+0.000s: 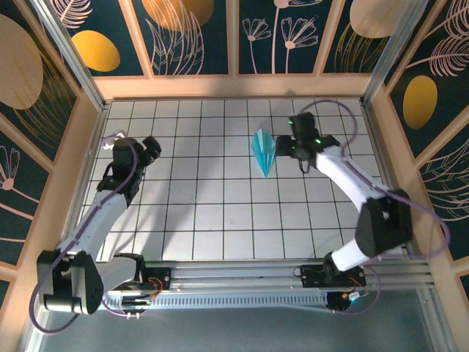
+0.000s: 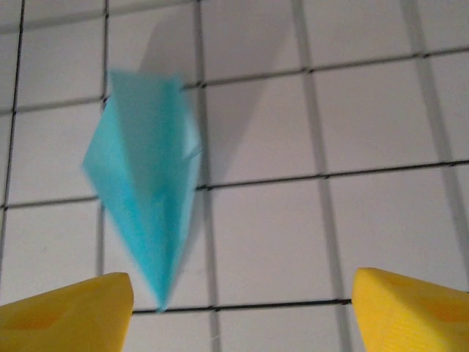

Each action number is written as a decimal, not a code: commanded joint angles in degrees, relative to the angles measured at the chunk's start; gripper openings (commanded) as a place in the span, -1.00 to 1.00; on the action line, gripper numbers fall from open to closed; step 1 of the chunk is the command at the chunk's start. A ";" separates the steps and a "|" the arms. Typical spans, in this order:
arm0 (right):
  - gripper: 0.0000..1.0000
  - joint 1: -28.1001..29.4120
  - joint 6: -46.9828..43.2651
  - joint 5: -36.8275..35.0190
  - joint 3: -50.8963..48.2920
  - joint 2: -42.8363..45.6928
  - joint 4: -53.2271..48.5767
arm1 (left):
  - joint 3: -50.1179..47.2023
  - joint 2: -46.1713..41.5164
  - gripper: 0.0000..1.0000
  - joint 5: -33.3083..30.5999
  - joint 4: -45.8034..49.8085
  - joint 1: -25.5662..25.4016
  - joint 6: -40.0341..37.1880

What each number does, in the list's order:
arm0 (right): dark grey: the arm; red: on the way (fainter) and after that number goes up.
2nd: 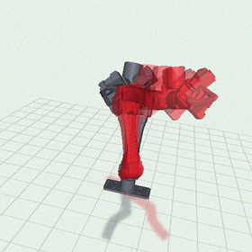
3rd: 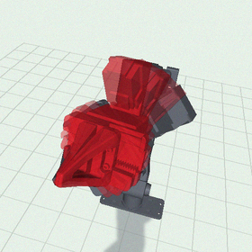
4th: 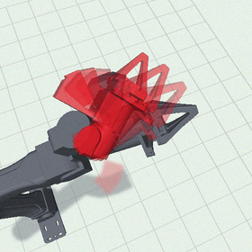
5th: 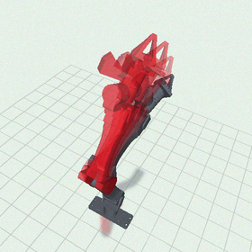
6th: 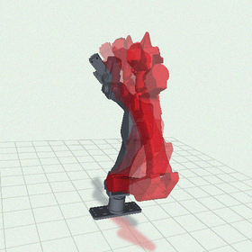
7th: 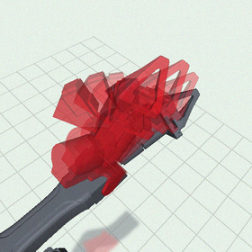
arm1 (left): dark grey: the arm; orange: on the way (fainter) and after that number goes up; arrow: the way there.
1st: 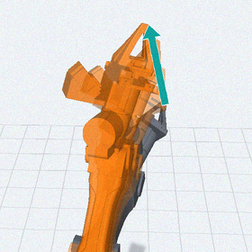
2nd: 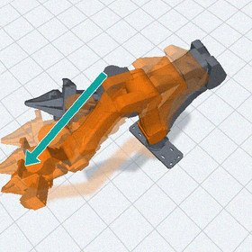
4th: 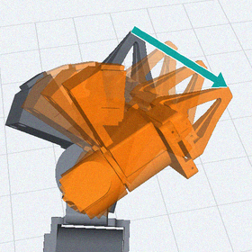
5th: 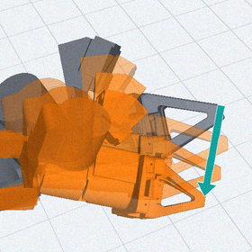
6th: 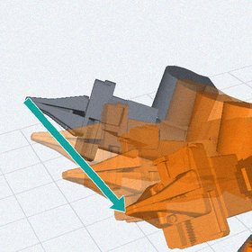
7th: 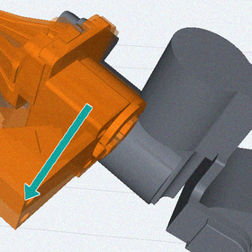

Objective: Fold a paper plane with a square sheet of paper (fold left side to right side)
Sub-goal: Reset both arms

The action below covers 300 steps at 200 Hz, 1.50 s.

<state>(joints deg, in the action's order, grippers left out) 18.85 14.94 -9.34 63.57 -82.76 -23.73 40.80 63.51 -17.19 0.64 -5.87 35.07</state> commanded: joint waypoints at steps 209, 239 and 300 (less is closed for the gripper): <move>0.98 -21.41 -13.63 11.89 -51.94 -7.21 102.15 | -27.47 23.70 0.98 2.57 -74.53 4.70 -28.66; 0.99 -21.19 -14.21 12.25 -51.26 -7.00 100.67 | -27.90 23.44 0.98 2.77 -74.55 4.64 -28.83; 0.99 -21.12 -14.15 12.16 -51.02 -7.13 100.28 | -27.87 23.42 0.98 2.69 -74.66 4.64 -28.95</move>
<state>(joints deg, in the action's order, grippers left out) -2.55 1.80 3.07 11.62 -89.45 74.41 12.86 86.94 -15.38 -70.52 -1.61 6.63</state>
